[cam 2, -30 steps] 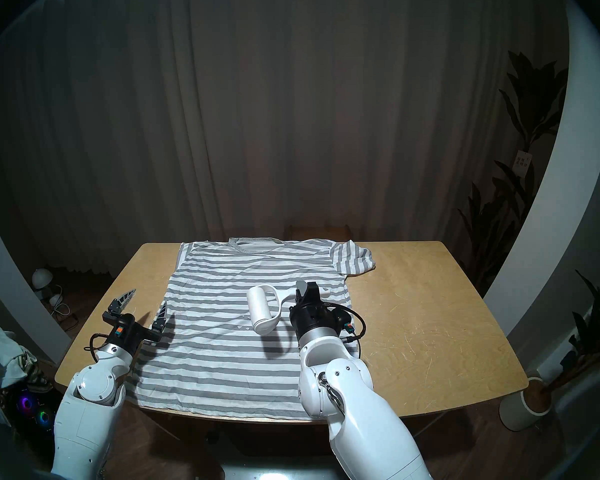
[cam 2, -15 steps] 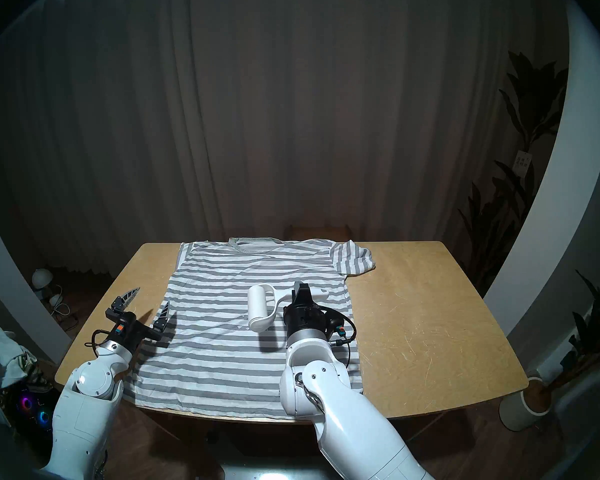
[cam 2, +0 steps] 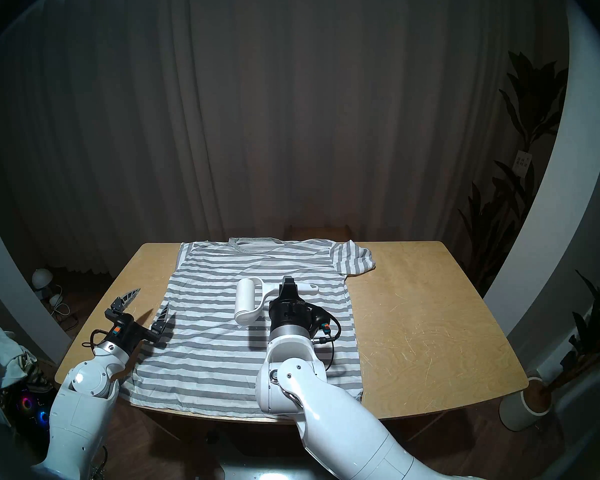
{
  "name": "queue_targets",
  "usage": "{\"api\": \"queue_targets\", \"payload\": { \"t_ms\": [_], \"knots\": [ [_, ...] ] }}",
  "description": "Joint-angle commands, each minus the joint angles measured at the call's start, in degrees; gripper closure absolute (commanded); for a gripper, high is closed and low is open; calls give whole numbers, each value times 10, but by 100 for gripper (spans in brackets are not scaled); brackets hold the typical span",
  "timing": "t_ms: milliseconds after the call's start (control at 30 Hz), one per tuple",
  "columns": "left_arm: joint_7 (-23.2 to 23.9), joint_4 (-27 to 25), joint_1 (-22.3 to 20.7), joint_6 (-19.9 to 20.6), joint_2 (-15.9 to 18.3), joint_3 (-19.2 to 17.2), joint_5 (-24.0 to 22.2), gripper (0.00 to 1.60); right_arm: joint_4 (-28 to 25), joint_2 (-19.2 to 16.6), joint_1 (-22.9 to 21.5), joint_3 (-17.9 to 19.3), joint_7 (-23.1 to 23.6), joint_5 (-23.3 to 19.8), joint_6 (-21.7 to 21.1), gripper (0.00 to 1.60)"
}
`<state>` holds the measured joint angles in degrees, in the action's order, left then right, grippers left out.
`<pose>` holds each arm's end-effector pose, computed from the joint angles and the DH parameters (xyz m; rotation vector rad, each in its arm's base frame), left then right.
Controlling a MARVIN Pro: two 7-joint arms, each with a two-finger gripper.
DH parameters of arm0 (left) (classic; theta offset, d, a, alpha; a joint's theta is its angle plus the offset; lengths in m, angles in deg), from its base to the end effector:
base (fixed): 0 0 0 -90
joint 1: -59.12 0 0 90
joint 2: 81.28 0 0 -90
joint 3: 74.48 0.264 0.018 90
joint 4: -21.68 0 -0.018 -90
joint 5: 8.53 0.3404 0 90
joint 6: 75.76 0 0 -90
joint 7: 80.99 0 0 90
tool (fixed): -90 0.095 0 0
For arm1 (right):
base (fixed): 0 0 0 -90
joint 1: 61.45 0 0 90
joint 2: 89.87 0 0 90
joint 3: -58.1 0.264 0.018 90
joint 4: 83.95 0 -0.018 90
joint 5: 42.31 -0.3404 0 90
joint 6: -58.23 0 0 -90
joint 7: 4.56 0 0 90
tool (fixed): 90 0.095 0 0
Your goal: Use the fur roller to clean a top
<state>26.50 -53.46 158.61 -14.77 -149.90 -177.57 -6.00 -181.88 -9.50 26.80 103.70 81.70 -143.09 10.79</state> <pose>0.3705 0.1898 -0.3653 -1.9775 0.6572 -2.0724 0.3584 0.2119 -0.2717 -1.2339 1.2530 -1.0982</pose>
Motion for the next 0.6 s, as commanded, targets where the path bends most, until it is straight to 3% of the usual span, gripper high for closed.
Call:
{"api": "queue_targets", "payload": {
  "t_ms": [0,333,567],
  "knots": [
    [8,-7,-27,-27,1,3,-15,0,20,12,-54,-39,-1,-11,50,160],
    [26,12,-33,-45,0,12,-31,0,83,27,-109,-109,10,-19,124,160],
    [39,33,-35,-57,6,13,-39,0,118,46,-139,-142,14,-23,124,160]
  ]
}}
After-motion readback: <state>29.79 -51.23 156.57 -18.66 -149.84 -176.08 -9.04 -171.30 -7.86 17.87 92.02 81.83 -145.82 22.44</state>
